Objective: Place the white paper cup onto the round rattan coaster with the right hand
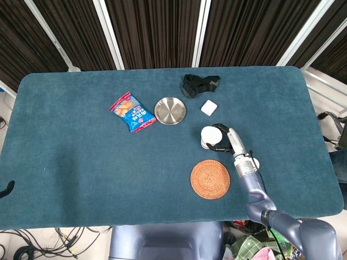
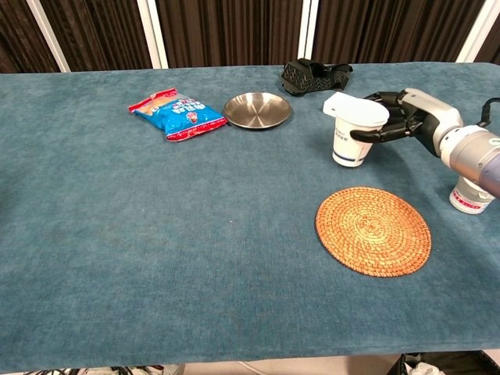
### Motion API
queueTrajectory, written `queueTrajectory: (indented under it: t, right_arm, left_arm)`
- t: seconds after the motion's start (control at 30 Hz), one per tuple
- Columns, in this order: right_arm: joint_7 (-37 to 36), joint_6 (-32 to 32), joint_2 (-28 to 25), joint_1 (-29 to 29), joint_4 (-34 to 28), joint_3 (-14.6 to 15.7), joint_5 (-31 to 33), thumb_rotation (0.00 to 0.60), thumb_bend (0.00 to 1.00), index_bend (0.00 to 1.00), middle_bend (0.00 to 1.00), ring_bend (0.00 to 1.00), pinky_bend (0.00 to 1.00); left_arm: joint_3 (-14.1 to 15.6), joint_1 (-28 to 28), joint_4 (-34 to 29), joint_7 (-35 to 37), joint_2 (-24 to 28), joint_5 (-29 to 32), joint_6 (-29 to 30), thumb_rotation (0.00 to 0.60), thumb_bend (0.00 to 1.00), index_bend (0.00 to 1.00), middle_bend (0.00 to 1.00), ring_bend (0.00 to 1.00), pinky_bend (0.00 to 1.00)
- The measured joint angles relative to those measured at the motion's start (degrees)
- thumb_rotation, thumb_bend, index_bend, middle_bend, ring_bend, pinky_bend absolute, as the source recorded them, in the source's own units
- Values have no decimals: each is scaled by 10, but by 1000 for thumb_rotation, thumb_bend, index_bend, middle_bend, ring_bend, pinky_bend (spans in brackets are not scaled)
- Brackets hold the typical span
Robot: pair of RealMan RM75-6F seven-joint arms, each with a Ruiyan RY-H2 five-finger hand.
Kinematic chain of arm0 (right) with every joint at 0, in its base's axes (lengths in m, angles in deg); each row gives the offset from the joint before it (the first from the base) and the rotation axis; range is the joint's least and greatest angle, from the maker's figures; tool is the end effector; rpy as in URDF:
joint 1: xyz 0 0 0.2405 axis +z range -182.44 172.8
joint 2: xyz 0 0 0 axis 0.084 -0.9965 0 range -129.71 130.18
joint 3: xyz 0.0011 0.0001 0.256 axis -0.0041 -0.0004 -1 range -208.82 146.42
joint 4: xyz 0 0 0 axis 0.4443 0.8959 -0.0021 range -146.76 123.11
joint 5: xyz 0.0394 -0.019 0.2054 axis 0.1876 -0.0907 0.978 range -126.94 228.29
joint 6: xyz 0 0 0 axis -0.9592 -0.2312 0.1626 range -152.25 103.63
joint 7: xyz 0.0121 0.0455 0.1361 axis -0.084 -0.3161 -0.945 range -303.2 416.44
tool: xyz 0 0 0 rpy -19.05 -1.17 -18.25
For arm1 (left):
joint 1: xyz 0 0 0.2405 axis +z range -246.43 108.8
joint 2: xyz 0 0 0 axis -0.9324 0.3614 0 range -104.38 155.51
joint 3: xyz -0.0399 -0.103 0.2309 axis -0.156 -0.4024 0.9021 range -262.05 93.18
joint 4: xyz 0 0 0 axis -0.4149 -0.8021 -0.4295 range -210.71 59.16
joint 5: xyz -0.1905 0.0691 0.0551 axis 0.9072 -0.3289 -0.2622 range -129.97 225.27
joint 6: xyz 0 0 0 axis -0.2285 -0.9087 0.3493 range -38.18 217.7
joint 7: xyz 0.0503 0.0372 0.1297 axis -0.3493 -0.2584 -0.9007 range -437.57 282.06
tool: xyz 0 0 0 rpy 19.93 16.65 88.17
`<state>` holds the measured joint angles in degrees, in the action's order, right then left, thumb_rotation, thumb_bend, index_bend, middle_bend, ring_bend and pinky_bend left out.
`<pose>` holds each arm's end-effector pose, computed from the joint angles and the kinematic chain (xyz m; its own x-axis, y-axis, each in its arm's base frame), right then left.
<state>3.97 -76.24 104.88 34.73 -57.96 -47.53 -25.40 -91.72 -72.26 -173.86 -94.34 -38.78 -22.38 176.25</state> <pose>-0.2270 -0.3960 -0.0340 -0.4656 -0.2551 0.8475 -0.8769 0.0040 -0.4806 -0.3250 0.1821 0.1746 0.5310 -0.0050 0.8473 0.8143 0.2796 -0.5087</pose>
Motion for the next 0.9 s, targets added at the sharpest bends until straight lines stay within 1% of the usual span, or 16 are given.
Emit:
queueTrajectory:
  t: [0.2, 0.4, 0.5, 0.67, 0.77, 0.9]
  right_arm:
    - [2, -28, -29, -10, -39, 7, -19, 600, 258, 402, 401, 377, 227]
    - [16, -62, -79, -31, -107, 24, -43, 600, 258, 403, 401, 373, 227]
    - [29, -80, -103, -47, -150, 36, -52, 600, 257, 404, 399, 371, 227]
    - [57, -108, -132, -78, -217, 66, -70, 600, 255, 404, 396, 369, 227]
    - [72, -125, -139, -95, -241, 88, -82, 600, 255, 403, 395, 369, 227]
    - [83, -139, -137, -110, -251, 107, -93, 600, 254, 404, 394, 369, 227]
  left_arm:
    - [0, 0, 0, -1, -1, 0, 0, 600, 242, 0, 37, 0, 0]
    - [1, 0, -1, -3, -1, 0, 0, 600, 242, 0, 37, 0, 0]
    - [1, 0, -2, -5, -1, -2, 2, 600, 241, 0, 37, 0, 0]
    - [1, 1, -3, -6, -2, -1, 4, 600, 242, 0, 37, 0, 0]
    - [1, 1, -3, -6, -2, -2, 5, 600, 242, 0, 37, 0, 0]
    - [1, 1, -3, -6, -2, 0, 3, 600, 242, 0, 37, 0, 0]
